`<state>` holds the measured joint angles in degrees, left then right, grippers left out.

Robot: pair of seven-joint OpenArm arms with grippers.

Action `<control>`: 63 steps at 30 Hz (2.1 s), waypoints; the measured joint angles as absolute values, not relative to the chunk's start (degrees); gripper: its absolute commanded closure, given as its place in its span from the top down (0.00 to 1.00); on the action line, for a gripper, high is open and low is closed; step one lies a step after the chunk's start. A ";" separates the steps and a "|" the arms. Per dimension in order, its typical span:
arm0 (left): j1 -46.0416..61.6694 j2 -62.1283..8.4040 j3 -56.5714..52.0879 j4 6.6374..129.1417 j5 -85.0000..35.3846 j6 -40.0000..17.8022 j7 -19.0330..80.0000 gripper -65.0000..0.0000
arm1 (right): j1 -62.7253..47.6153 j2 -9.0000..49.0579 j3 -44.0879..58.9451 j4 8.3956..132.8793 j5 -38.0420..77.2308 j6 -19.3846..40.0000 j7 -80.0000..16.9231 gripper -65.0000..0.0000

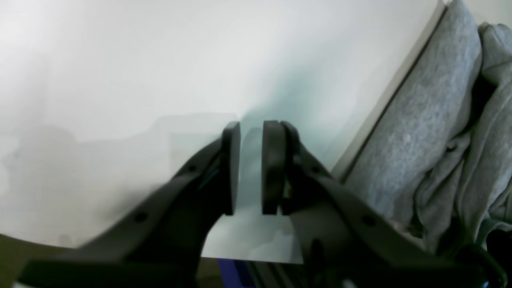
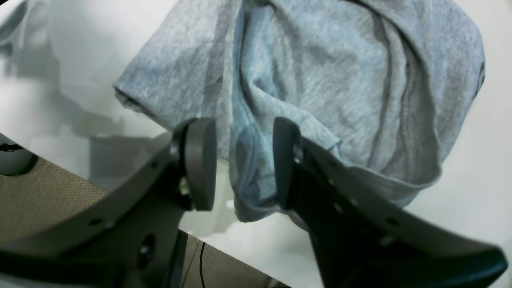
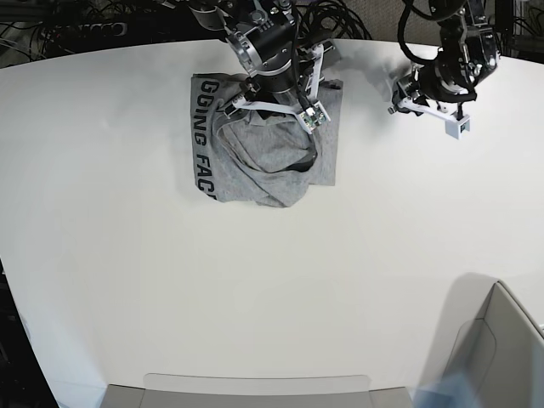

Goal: Fold the T-shirt properly
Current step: 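Lower the right gripper onto the shirt's folded edge and pinch the fabric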

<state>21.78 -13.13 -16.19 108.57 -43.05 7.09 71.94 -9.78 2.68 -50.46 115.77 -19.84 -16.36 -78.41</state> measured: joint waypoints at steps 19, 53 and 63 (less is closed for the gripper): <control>22.02 -11.44 -16.19 108.55 -42.87 7.11 71.92 0.15 | -12.14 6.98 -40.27 116.71 -7.68 -4.47 -78.46 0.04; 21.41 -5.98 -16.29 108.55 -42.85 7.33 71.92 0.15 | -6.33 8.38 -32.08 113.95 1.98 36.56 -67.31 0.00; 21.23 -4.84 -16.25 108.55 -42.83 7.35 71.88 0.15 | -0.36 8.84 -32.25 110.15 19.16 39.42 -63.86 0.00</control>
<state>21.23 -4.84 -16.25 108.55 -42.83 7.35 71.88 -0.36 8.84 -32.25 110.15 19.16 39.42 -63.86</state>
